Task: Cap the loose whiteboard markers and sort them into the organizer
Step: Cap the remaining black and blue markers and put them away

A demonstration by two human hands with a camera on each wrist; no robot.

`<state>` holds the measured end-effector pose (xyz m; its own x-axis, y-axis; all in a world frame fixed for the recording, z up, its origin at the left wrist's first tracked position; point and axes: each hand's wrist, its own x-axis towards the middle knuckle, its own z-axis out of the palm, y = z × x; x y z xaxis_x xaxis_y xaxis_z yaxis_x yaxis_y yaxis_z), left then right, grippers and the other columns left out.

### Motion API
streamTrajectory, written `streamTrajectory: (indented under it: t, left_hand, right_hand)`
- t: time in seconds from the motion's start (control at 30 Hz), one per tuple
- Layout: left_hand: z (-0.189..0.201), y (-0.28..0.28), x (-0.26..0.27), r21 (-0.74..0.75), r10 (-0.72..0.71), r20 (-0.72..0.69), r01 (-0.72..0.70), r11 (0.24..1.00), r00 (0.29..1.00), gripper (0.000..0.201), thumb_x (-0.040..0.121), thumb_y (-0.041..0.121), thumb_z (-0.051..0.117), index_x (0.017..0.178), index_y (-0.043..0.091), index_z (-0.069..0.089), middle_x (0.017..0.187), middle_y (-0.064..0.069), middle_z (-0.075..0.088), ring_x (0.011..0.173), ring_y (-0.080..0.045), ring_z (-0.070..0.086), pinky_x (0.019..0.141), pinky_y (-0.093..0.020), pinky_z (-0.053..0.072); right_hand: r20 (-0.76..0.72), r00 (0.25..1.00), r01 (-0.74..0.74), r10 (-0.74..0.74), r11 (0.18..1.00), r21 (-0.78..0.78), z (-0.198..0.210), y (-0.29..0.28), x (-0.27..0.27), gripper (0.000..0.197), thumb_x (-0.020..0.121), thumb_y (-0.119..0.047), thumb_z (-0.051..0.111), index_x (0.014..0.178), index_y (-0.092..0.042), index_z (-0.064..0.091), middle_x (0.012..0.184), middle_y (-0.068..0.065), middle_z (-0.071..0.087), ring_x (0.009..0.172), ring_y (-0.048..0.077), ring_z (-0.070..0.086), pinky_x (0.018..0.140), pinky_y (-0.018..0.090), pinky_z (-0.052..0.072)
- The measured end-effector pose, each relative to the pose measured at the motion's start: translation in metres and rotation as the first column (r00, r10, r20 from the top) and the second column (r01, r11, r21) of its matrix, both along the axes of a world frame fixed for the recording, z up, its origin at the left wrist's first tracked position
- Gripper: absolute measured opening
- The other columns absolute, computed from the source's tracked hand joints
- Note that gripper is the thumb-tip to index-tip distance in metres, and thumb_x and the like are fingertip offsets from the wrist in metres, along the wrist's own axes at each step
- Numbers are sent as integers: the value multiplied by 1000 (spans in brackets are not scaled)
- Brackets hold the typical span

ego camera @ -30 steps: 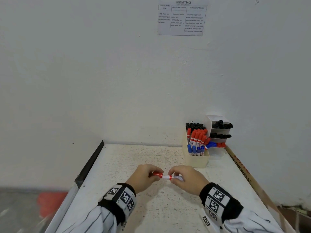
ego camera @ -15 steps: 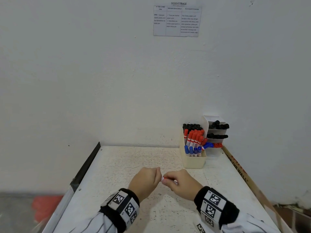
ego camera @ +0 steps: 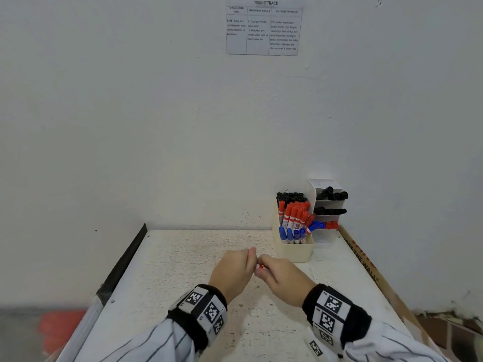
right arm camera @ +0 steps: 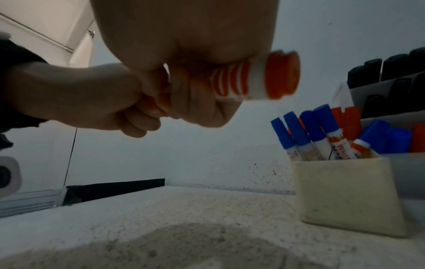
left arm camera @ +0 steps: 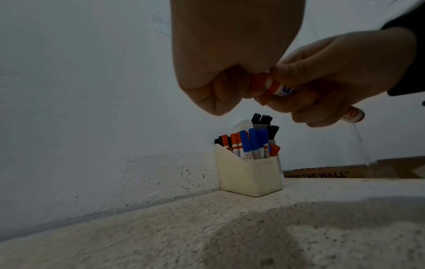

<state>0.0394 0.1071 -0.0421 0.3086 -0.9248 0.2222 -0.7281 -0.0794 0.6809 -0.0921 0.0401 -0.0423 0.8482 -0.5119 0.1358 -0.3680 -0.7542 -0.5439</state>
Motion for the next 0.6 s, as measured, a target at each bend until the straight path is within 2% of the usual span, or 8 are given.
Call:
streamTrajectory:
  t: [0.03, 0.1, 0.17, 0.23, 0.3, 0.37, 0.47, 0.6]
  left_hand:
    - [4, -4, -4, -10, -4, -75, 3, 1000, 997, 42, 100, 36, 31, 64, 22, 47, 57, 3, 50, 54, -14, 45, 59, -33, 42]
    - [5, -14, -10, -69, -19, -228, 3, 998, 973, 34, 99, 40, 27, 84, 22, 50, 63, 3, 52, 53, -11, 44, 56, -27, 40]
    - [7, -28, -14, -61, -21, -319, 2, 998, 948, 35, 100, 42, 22, 98, 19, 49, 73, 1, 53, 64, -11, 49, 63, -24, 41]
    - [3, -44, -15, -23, 0, -302, -8, 1000, 953, 35, 100, 39, 26, 109, 15, 49, 93, -1, 56, 84, -15, 53, 78, -28, 43]
    - [-3, -60, -15, 57, 6, -223, 7, 998, 975, 35, 99, 32, 36, 128, 15, 44, 116, -5, 55, 102, -16, 52, 88, -26, 40]
    - [-10, -73, -16, 106, -25, -182, 45, 993, 983, 46, 96, 26, 43, 140, 18, 33, 134, -7, 46, 117, -19, 48, 98, -28, 38]
    - [-13, -89, -20, 101, -91, -188, 112, 989, 978, 57, 95, 21, 47, 147, 22, 23, 144, -5, 37, 128, -20, 41, 106, -29, 34]
    - [-14, -105, -24, 52, -166, -219, 181, 982, 962, 56, 94, 14, 48, 145, 22, 26, 139, -1, 45, 120, -17, 48, 96, -18, 35]
  right_hand:
    - [-17, 999, 34, -35, 999, -42, 4, -5, -3, 11, 97, -31, 41, 90, -26, 47, 71, -10, 50, 66, 5, 48, 62, 20, 37]
    - [0, 989, 149, -150, 981, -127, 11, -19, -10, 14, 97, -32, 41, 98, -23, 52, 83, -2, 55, 77, 12, 50, 69, 22, 39]
    - [162, 952, 280, -260, 953, -115, 25, -34, -20, 17, 95, -28, 46, 106, -20, 55, 93, -3, 54, 83, 9, 49, 77, 21, 41]
    - [394, 852, 404, -345, 911, -77, 43, -49, -29, 18, 94, -20, 49, 110, -15, 54, 97, -6, 53, 85, 8, 52, 82, 23, 46]
    - [551, 743, 474, -379, 880, -35, 62, -69, -37, 19, 91, -9, 52, 109, -15, 49, 91, -4, 54, 78, 8, 56, 75, 16, 50]
    - [626, 679, 489, -382, 872, 3, 73, -91, -41, 30, 88, 0, 54, 110, -16, 41, 86, -2, 55, 74, 7, 59, 67, 7, 48]
    - [597, 696, 527, -400, 849, -44, 78, -117, -37, 30, 88, 3, 52, 113, -10, 41, 90, 1, 57, 76, 13, 59, 66, 9, 45]
    - [461, 772, 509, -438, 860, -34, 71, -134, -25, 14, 92, -4, 50, 96, -16, 43, 81, -4, 54, 70, 12, 54, 55, 8, 40]
